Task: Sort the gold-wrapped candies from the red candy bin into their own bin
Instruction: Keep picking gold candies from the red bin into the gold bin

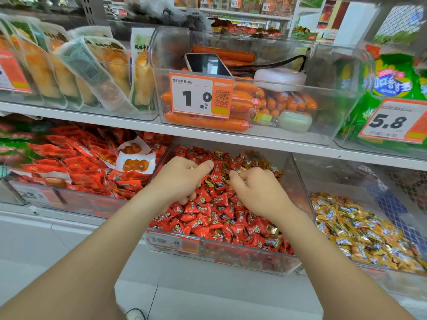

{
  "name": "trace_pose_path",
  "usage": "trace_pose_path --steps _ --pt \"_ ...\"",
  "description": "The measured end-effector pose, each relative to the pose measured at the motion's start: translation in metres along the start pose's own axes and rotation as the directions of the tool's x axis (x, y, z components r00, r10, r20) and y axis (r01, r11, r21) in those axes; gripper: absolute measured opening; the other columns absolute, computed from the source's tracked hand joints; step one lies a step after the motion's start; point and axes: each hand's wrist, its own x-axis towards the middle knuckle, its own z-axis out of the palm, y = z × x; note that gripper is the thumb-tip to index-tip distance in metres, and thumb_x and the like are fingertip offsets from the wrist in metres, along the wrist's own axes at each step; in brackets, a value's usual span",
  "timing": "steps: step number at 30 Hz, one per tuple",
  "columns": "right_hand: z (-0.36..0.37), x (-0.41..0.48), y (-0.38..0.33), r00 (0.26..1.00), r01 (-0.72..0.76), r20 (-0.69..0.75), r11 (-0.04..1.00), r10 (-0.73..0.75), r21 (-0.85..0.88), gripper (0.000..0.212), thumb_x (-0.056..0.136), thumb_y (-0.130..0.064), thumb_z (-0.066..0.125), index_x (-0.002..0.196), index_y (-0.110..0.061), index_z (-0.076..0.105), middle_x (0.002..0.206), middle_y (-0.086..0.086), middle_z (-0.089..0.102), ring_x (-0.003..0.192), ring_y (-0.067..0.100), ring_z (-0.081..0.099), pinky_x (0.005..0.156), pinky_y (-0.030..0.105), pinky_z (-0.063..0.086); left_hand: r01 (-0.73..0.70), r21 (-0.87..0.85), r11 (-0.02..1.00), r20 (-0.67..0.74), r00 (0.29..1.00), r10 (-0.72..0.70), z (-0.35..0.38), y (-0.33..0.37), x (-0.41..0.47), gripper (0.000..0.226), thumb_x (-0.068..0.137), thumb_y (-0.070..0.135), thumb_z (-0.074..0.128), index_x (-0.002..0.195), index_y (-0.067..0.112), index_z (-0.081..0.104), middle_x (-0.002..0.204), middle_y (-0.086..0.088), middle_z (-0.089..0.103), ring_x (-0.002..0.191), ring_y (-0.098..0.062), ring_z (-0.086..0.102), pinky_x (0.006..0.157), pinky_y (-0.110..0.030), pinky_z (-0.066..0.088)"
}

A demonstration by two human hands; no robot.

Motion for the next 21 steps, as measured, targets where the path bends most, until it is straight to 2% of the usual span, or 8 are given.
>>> trace_pose_path --steps 2,4,6,8,11,14,17,21 --pt "0.002 0.006 0.013 0.998 -0.053 -0.023 0.998 0.053 -0.014 0.061 0.107 -0.043 0.05 0.056 -0.01 0.052 0.047 0.003 0.049 0.044 0.019 0.047 0.056 0.034 0.047 -0.163 0.134 0.978 -0.072 0.982 0.173 0.004 0.0 0.005 0.052 0.097 0.06 0.062 0.068 0.018 0.071 0.055 0.003 0.067 0.051 -0.009 0.061 0.059 -0.025 0.051" --pt "0.005 0.013 0.024 0.994 -0.11 -0.018 0.994 0.11 -0.019 0.044 0.105 -0.036 0.055 0.076 -0.008 0.074 0.068 0.011 0.071 0.063 0.026 0.067 0.07 0.039 0.059 -0.281 0.252 0.926 -0.131 0.938 0.32 0.008 0.0 0.014 0.03 0.099 0.046 0.067 0.083 0.025 0.081 0.073 0.011 0.072 0.069 0.0 0.062 0.074 -0.026 0.052" --pt "0.007 0.022 0.031 0.984 -0.175 -0.028 0.983 0.174 -0.049 0.027 0.101 -0.02 0.056 0.101 -0.003 0.077 0.085 0.015 0.076 0.078 0.031 0.072 0.077 0.042 0.061 -0.314 0.347 0.884 -0.121 0.919 0.374 0.012 -0.001 0.023 0.017 0.103 0.03 0.063 0.105 0.029 0.08 0.092 0.009 0.072 0.083 -0.008 0.064 0.086 -0.035 0.057" --pt "0.011 0.031 0.034 0.978 -0.204 -0.068 0.973 0.197 -0.106 0.025 0.099 -0.014 0.053 0.109 -0.005 0.074 0.088 0.013 0.074 0.078 0.032 0.071 0.074 0.043 0.061 -0.313 0.516 0.797 -0.056 0.916 0.396 0.016 -0.003 0.032 0.023 0.105 0.024 0.053 0.113 0.033 0.073 0.102 0.005 0.073 0.091 -0.022 0.068 0.083 -0.041 0.058" --pt "0.02 0.043 0.034 0.996 -0.091 -0.033 0.977 0.087 -0.191 0.027 0.102 -0.021 0.056 0.126 -0.023 0.068 0.117 0.01 0.07 0.099 0.033 0.07 0.086 0.044 0.06 -0.274 0.706 0.653 0.024 0.931 0.364 0.017 -0.002 0.037 0.018 0.103 0.043 0.059 0.114 0.031 0.067 0.102 -0.001 0.071 0.093 -0.032 0.07 0.074 -0.039 0.054" --pt "0.031 0.051 0.037 0.992 0.029 0.129 0.95 0.012 -0.31 0.041 0.104 -0.03 0.061 0.145 -0.029 0.052 0.144 0.014 0.048 0.113 0.04 0.065 0.092 0.05 0.058 -0.247 0.812 0.528 0.11 0.954 0.278 0.017 0.002 0.041 0.058 0.085 0.067 0.073 0.125 0.027 0.063 0.113 -0.004 0.069 0.103 -0.033 0.068 0.076 -0.039 0.052" --pt "0.038 0.058 0.043 0.987 0.053 0.162 0.908 0.016 -0.416 0.048 0.104 -0.032 0.063 0.149 -0.031 0.047 0.144 0.014 0.042 0.112 0.042 0.065 0.088 0.052 0.06 -0.216 0.846 0.487 0.15 0.974 0.172 0.018 0.001 0.05 0.077 0.075 0.075 0.076 0.133 0.028 0.06 0.122 -0.004 0.069 0.109 -0.032 0.067 0.077 -0.038 0.05" --pt "0.039 0.067 0.043 0.977 0.065 0.212 0.9 0.031 -0.432 0.051 0.104 -0.035 0.062 0.151 -0.037 0.044 0.137 0.014 0.049 0.108 0.042 0.065 0.086 0.05 0.06 -0.207 0.875 0.437 0.163 0.977 0.137 0.023 0.002 0.055 0.078 0.076 0.077 0.072 0.138 0.032 0.058 0.128 -0.005 0.065 0.116 -0.034 0.065 0.079 -0.04 0.048"
